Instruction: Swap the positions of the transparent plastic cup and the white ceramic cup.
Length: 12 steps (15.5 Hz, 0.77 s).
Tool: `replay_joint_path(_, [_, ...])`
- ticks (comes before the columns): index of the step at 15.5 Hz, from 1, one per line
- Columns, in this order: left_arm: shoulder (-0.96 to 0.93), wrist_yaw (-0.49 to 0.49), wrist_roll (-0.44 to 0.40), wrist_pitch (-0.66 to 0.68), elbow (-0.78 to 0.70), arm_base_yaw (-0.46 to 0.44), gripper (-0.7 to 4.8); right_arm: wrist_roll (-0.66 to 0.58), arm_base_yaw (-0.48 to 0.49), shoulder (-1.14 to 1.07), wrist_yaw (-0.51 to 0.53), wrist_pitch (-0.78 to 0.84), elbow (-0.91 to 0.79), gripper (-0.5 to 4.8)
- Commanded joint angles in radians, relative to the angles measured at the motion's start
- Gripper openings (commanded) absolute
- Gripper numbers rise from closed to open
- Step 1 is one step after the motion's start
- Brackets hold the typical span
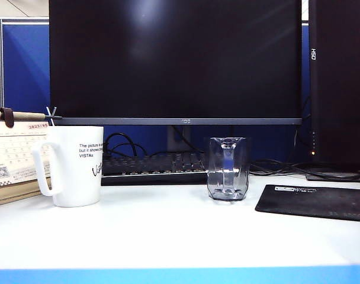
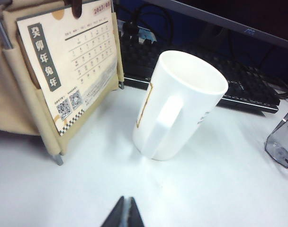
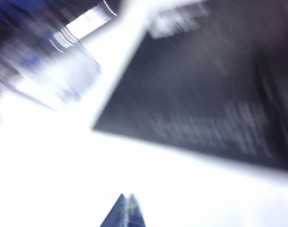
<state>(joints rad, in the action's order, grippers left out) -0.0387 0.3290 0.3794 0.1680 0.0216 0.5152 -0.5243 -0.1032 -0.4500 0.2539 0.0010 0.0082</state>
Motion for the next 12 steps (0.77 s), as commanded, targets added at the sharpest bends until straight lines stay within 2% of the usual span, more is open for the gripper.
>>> replay_joint_path(1, [0.0, -0.051, 0.002, 0.001, -0.006, 0.0, -0.05, 0.001, 0.0, 0.0, 0.013, -0.105, -0.004, -0.01])
replay_joint_path(12, [0.0, -0.063, -0.005, 0.002, -0.006, 0.0, -0.05, -0.016, 0.0, 0.0, 0.026, -0.098, -0.004, -0.01])
